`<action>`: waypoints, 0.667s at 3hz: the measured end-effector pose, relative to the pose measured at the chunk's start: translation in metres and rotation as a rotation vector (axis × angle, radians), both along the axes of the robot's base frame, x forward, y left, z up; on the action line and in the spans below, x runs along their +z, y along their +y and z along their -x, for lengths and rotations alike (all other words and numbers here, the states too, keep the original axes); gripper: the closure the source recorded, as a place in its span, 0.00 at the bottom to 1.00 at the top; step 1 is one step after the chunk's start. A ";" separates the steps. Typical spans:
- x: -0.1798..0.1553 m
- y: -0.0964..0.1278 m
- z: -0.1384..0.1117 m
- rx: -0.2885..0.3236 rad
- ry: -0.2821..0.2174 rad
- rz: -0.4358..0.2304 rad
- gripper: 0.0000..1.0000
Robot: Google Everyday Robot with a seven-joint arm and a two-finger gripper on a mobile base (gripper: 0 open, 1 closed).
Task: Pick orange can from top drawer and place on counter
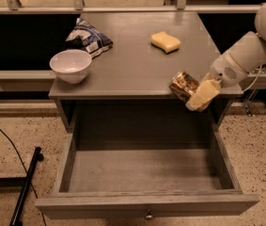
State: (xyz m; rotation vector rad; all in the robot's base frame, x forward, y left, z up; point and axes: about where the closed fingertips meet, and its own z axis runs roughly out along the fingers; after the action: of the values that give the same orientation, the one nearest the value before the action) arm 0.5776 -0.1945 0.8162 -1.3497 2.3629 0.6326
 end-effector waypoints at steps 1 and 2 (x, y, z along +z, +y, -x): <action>0.022 0.013 -0.025 0.017 -0.024 0.040 1.00; 0.048 0.023 -0.053 0.008 -0.077 0.120 1.00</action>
Offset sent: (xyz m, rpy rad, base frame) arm 0.0758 0.0304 0.0759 -0.2386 -0.1067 0.0094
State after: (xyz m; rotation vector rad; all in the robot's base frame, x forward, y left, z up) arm 0.6303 -0.1716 0.8646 -1.4078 2.3677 0.4383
